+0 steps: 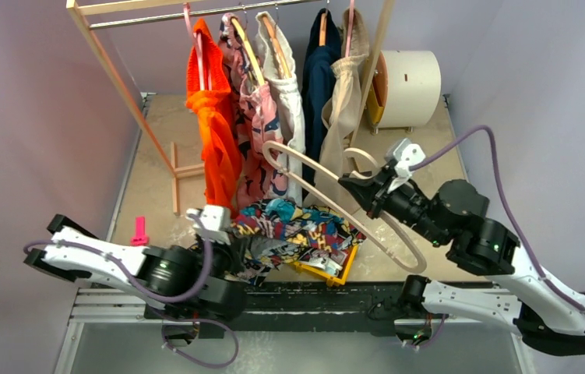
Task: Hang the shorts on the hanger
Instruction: Hang the shorts on the hanger.
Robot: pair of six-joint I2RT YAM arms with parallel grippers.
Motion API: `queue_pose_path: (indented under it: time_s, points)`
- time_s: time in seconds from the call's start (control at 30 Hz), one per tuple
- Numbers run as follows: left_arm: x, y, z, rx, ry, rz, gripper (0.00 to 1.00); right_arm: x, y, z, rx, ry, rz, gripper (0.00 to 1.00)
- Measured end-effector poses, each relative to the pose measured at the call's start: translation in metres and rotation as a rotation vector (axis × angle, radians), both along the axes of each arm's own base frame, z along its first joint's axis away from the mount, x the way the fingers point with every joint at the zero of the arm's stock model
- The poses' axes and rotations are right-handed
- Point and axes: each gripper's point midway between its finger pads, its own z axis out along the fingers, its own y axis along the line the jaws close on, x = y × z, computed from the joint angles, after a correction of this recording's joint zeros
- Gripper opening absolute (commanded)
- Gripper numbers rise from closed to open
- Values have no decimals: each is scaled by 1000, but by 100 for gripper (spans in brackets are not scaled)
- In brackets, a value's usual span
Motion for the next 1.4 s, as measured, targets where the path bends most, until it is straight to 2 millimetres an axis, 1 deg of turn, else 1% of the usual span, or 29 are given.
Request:
queue_pose_path:
  time_s: [0.07,0.13,0.23,0.3,0.4,0.47,0.53,0.6,0.67,0.73,0.8,0.87,0.97,1.03,1.1,1.2,1.4]
  points:
    - [8,12,22,-65,-23,19,0,-2,-3,14,25,-19,3,0]
    - [15,22,41,-118,-44,33,0,-4,-5,23,39,-36,12,0]
    - [23,34,65,-144,-81,48,0,-9,-9,28,40,-53,29,0]
    - [25,36,72,-119,-104,48,0,-14,-10,26,30,-56,53,0]
    - [28,33,75,-44,-139,55,0,-21,-8,20,6,-49,98,0]
    - [35,31,71,49,-155,70,0,-24,-7,15,-14,-38,115,0]
    - [48,31,62,144,-138,115,0,-26,-7,11,-27,-28,124,0]
    - [68,32,48,250,-84,176,0,-26,-7,7,-37,-21,124,0]
    - [84,28,32,329,-39,197,0,-26,-8,6,-43,-17,122,0]
    - [91,22,21,376,-11,179,0,-26,-9,4,-49,-13,121,0]
    - [97,18,16,387,12,155,0,-27,-11,2,-52,-10,119,0]
    - [104,20,19,362,22,156,0,-28,-13,0,-55,-6,118,0]
    - [111,32,27,304,31,177,0,-32,-17,0,-47,-7,123,0]
    - [112,41,35,253,32,191,0,-36,-19,0,-42,-7,140,0]
    - [109,48,42,215,29,188,0,-41,-16,-1,-41,-3,172,0]
    - [103,52,53,183,32,169,0,-45,-5,-10,-63,18,222,0]
    - [99,58,91,136,11,158,0,-51,26,-34,-138,89,338,0]
